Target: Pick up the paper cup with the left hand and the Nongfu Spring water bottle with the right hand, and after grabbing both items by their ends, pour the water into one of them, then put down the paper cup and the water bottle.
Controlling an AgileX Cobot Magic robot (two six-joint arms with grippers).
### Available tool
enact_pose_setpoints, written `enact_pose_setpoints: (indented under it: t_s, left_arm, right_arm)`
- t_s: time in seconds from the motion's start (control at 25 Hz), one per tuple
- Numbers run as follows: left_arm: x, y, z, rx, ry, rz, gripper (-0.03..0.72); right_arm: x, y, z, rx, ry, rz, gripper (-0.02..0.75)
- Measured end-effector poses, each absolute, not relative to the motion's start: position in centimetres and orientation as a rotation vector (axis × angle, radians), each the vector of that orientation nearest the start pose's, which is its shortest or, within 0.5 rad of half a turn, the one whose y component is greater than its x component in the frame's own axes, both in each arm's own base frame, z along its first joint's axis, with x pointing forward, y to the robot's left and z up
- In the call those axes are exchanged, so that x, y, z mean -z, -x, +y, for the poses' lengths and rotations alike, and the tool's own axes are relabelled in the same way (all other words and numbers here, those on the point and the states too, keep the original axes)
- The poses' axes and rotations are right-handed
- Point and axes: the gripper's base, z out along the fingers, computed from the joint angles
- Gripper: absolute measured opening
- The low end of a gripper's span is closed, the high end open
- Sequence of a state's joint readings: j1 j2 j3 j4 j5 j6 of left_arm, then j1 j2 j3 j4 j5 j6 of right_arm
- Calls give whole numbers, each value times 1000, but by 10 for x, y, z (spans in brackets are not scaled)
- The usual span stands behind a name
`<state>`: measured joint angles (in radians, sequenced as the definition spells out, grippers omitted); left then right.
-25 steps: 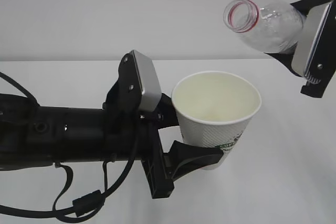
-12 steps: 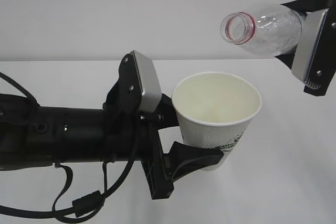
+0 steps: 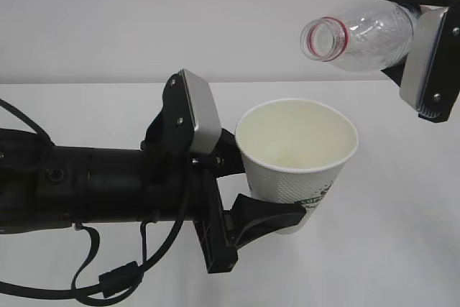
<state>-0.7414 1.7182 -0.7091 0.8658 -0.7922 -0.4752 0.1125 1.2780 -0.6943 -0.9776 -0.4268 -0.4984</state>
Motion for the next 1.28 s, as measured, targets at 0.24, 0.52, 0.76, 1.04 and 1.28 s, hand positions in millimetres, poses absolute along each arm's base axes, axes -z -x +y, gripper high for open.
enact_pose_setpoints:
  t_s: [0.24,0.52,0.76,1.04,1.28]
  left_arm:
    - [-185,-203,-253,897,-1236,1518,515]
    - [-184,-203,-253,897,-1238,1517,514]
    - [-184,-203,-253,897,-1238,1517,513]
    - [-184,-203,-253,898,-1238,1517,513]
    - [-184,-203,-253,898,-1240,1517,513]
  right_arm:
    - [-283,-264,61,649,1487,1104,523]
    - [-283,-264,61,668,1504,1085,522]
    - [-283,-264,61,688,1522,1065,522]
    - [-283,-264,61,712,1543,1041,523]
    - [-288,-266,61,730,1542,1022,522]
